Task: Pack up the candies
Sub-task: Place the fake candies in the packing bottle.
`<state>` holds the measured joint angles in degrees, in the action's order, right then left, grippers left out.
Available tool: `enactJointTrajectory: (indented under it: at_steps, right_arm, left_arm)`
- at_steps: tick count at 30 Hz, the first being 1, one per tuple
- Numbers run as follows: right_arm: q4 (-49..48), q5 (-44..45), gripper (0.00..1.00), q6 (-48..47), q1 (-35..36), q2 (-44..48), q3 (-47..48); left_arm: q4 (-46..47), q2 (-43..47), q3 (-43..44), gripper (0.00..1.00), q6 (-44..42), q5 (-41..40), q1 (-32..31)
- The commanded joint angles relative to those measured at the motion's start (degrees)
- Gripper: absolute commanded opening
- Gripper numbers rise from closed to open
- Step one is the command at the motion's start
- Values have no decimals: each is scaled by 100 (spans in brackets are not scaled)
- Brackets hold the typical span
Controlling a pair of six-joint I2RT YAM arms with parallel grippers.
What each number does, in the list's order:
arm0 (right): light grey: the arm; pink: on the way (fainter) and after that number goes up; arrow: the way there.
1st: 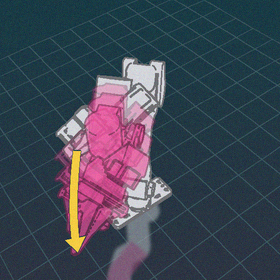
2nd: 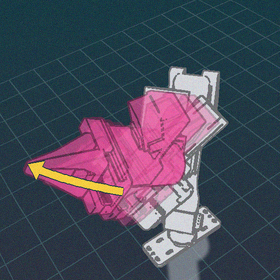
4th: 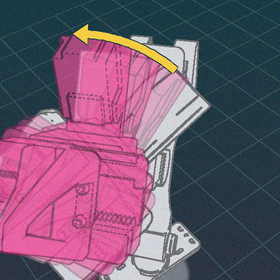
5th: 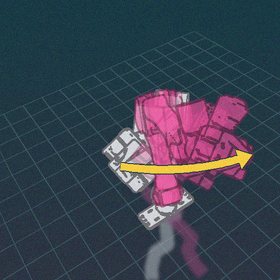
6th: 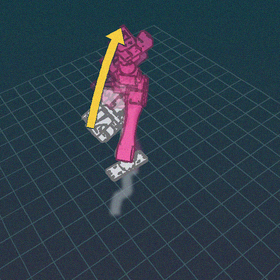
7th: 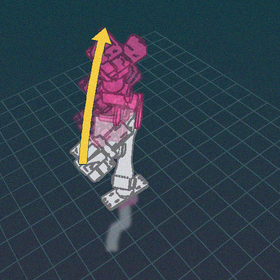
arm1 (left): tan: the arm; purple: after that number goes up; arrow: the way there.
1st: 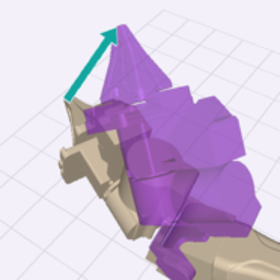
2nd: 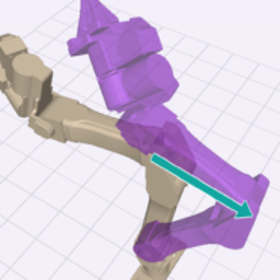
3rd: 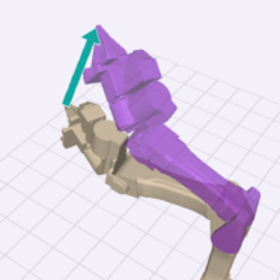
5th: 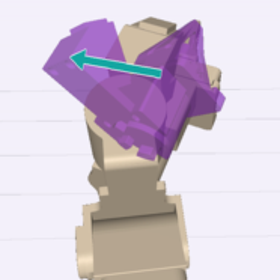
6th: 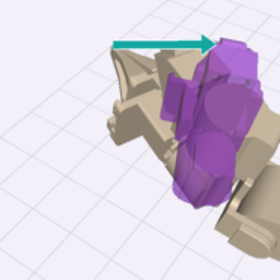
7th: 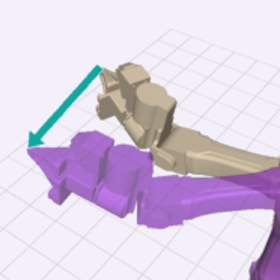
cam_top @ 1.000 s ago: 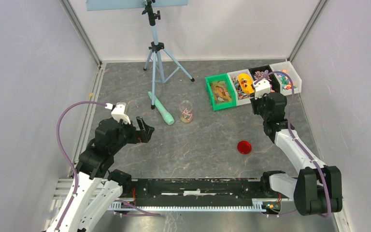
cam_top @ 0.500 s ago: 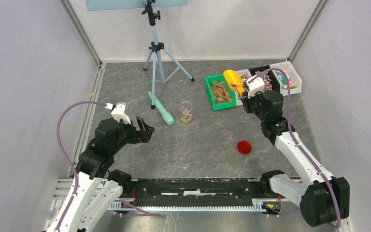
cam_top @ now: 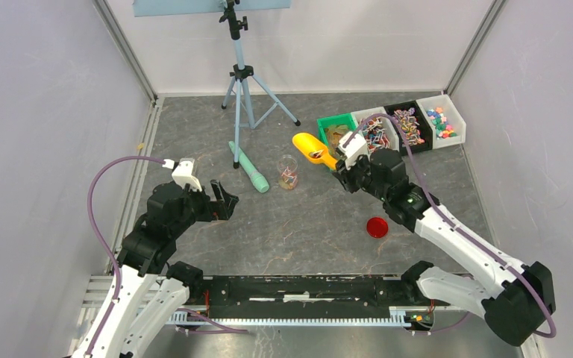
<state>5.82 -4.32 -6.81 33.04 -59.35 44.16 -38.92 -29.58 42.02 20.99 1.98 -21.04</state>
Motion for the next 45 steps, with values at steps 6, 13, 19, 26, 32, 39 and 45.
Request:
enactJointTrajectory:
  at_steps: [6, 13, 19, 26, 32, 39, 45]
  right_arm:
    - [1162, 874, 0, -159, 1110, -217, 1012]
    - [1920, 1176, 0, -110, 1450, -467, 1504]
    - [2492, 1331, 0, -57, 1551, -759, 2012]
    - [2901, 1511, 0, -57, 1601, -1010, 2426]
    - [3069, 1662, 0, -57, 1605, -1185, 2522]
    - [3086, 1664, 0, -31, 1601, -1301, 2566]
    - [3305, 1703, 0, -5, 1596, -1467, 2779]
  left_arm:
    - [142, 33, -1, 100, -34, -49, -12]
    - [140, 11, 0, 100, -34, -38, -12]
    - [144, 57, 5, 100, -38, -66, -9]
    - [131, 92, 0, 100, -34, -92, -14]
    - [137, 128, -8, 100, -38, -102, -12]
    - [133, 141, -9, 100, -34, -119, -10]
    - [122, 166, -5, 100, -34, -138, -13]
